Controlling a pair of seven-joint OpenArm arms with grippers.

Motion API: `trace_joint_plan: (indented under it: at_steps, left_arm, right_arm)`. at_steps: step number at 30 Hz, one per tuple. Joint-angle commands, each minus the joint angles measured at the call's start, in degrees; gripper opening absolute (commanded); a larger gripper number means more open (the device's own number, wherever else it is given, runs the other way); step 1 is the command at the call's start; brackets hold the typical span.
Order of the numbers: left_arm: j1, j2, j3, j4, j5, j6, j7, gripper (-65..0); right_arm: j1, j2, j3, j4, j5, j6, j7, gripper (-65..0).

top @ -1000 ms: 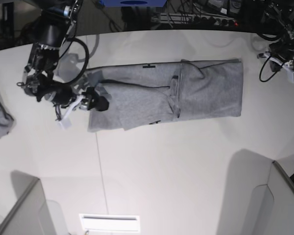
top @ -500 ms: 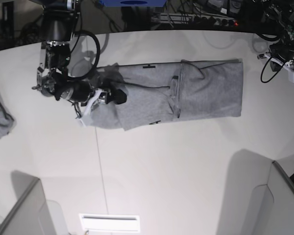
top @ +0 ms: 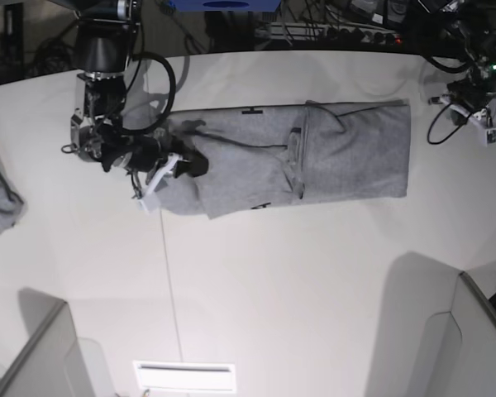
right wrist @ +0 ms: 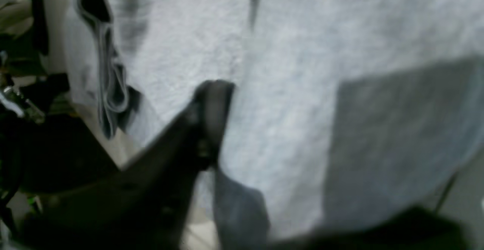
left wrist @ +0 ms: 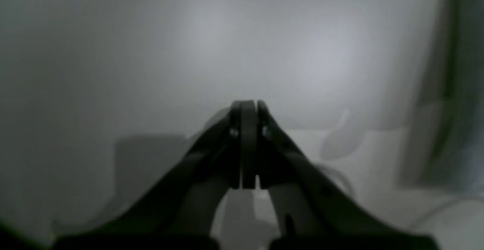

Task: Fold the T-shirt properly
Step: 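Release the left gripper and grasp the other strip end with the right gripper, then fold the held strip end with the right gripper over onto the folded half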

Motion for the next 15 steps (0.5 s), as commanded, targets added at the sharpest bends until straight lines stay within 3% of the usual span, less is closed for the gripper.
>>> trace_joint_plan:
  at_steps: [1, 2, 12, 15]
  left_arm:
    - [-0.11, -0.84, 0.53, 0.68, 0.54, -0.06, -0.84, -65.0]
    - [-0.11, -0.84, 1.23, 0.68, 0.54, -0.06, -0.93, -65.0]
    - [-2.92, -0.75, 12.05, -0.20, 0.63, 0.21, -1.10, -65.0]
    - [-4.59, -0.57, 14.86, -1.78, 0.46, 0.21, -1.10, -65.0]
  right_arm:
    - [0.55, 0.62, -0.15, 0.14, -2.20, -0.72, -1.99, -61.5]
    - [0.55, 1.06, -0.15, 0.14, -2.20, -0.72, -1.99, -65.0]
    - [3.54, 3.25, -0.41, 0.76, -2.73, -0.81, -1.90, -65.0]
    - [4.51, 3.34, -0.41, 3.92, -7.83, -0.81, -1.99, -65.0]
